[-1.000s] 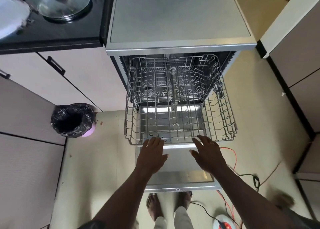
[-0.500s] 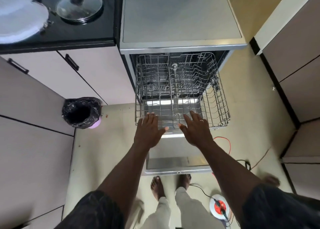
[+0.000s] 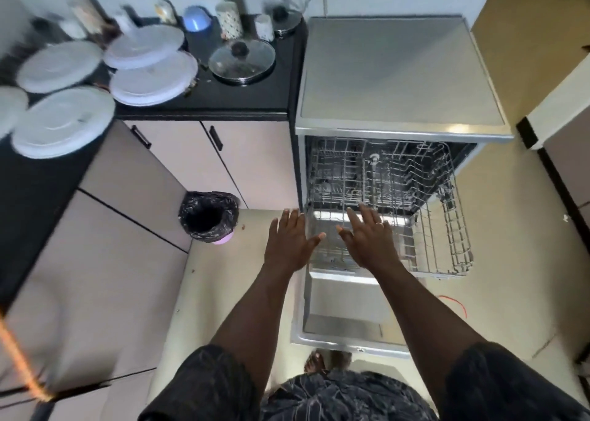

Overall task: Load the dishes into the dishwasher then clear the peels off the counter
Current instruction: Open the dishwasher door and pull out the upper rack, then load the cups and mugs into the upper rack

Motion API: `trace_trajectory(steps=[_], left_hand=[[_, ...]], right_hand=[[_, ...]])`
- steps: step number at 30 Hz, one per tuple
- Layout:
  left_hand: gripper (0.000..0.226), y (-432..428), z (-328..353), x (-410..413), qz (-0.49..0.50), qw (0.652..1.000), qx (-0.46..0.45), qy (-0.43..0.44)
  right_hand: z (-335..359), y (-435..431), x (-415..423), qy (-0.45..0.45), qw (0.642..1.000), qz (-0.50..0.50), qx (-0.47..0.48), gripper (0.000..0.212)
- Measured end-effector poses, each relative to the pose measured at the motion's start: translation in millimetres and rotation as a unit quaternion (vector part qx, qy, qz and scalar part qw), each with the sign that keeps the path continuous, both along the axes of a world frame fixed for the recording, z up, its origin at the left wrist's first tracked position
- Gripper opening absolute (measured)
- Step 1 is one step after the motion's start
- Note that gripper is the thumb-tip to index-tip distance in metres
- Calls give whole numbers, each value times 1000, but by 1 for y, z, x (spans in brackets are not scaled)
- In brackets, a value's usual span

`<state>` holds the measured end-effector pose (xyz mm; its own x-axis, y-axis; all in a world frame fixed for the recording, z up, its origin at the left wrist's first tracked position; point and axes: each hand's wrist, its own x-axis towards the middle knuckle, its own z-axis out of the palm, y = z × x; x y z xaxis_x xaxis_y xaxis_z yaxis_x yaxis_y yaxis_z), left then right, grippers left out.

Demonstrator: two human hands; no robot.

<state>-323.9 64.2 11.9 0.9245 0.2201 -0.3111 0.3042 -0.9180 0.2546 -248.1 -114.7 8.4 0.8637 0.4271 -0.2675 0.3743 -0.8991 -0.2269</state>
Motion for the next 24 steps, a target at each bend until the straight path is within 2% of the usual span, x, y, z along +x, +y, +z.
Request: trace_trajectory(steps=[2, 7, 9, 12, 14, 17, 21, 24], left_hand=[[80, 11, 6, 4, 5, 1000, 9, -3], [82, 39, 17, 15, 26, 999, 23, -9], [94, 53, 19, 19, 29, 999, 24, -6], [125, 80, 14, 25, 23, 999, 36, -6], [127, 108, 10, 33, 26, 999, 34, -11], [125, 154, 6, 49, 13, 999, 26, -12], [134, 229, 2, 70, 1, 1000, 12, -21], [133, 283, 6, 80, -4, 1000, -3, -21]], right_hand=[[7, 15, 4, -3, 1000, 12, 11, 74], [19, 51, 15, 0, 998, 61, 15, 62], [19, 68, 23, 0, 998, 63, 22, 62], [19, 95, 32, -4, 998, 60, 26, 67], [14, 119, 42, 0, 998, 53, 24, 69], [10, 157, 55, -11, 999, 35, 21, 83], [4, 218, 68, -12, 1000, -1, 19, 100], [2, 269, 79, -22, 1000, -3, 5, 97]])
